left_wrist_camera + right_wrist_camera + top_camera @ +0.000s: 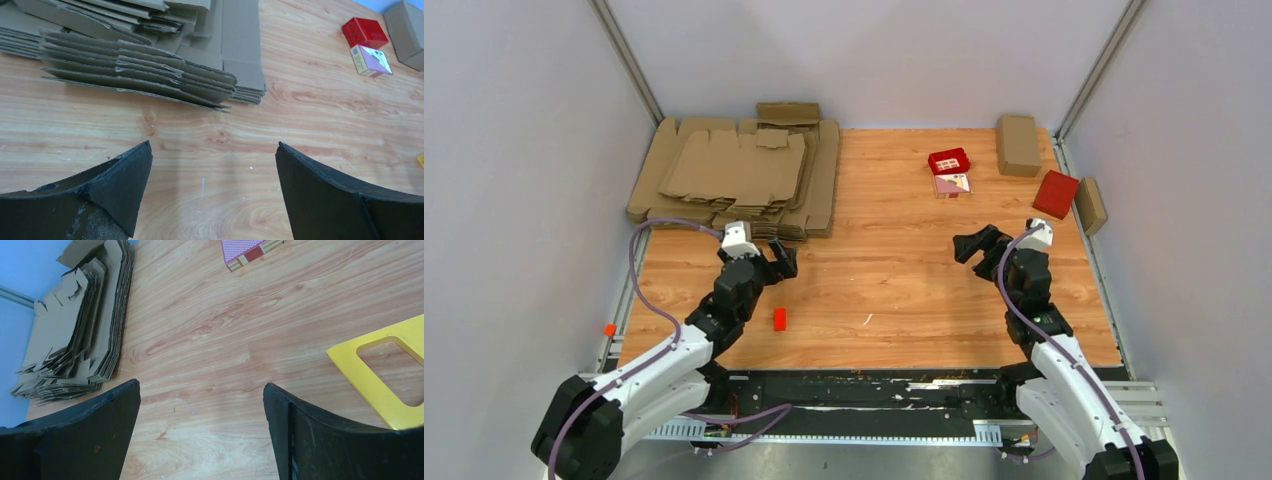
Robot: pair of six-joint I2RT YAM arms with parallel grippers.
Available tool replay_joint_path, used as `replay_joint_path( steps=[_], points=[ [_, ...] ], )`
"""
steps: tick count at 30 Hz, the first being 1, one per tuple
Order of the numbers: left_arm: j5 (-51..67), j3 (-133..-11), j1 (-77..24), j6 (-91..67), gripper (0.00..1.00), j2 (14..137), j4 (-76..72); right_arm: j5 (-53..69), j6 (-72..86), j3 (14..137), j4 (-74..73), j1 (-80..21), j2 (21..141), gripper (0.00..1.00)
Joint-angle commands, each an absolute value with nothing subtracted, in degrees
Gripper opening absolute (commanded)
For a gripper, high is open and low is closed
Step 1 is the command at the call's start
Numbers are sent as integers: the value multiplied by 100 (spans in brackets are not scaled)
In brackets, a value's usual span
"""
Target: Fold the paper box
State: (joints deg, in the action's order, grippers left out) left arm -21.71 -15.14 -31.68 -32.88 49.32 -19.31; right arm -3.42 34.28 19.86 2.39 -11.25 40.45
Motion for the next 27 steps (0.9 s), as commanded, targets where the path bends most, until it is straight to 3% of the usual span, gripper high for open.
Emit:
replay_joint_path(
  steps=[1, 11, 17, 21, 27],
  points=[
    [-2754, -1508, -3158, -3203, 100, 4782, -1753, -184, 3400, 2066, 469, -1151, 4093, 93],
    [-2864, -2837, -3156, -2370, 99, 5131, -489, -99, 3336, 2030, 538, -1150, 4124, 92],
    [-2813, -3851, -3164, -1926, 92, 5923, 53, 128, 3296, 2022, 597, -1151, 4211, 90],
    [-2902, -4900, -3164, -1097, 75, 6952, 585, 215, 3269, 2029, 672, -1151, 4341, 88],
    [-3233, -6363, -3164, -47, 70, 8348, 1247, 300, 3244, 2066, 705, -1151, 4449, 86]
  ],
)
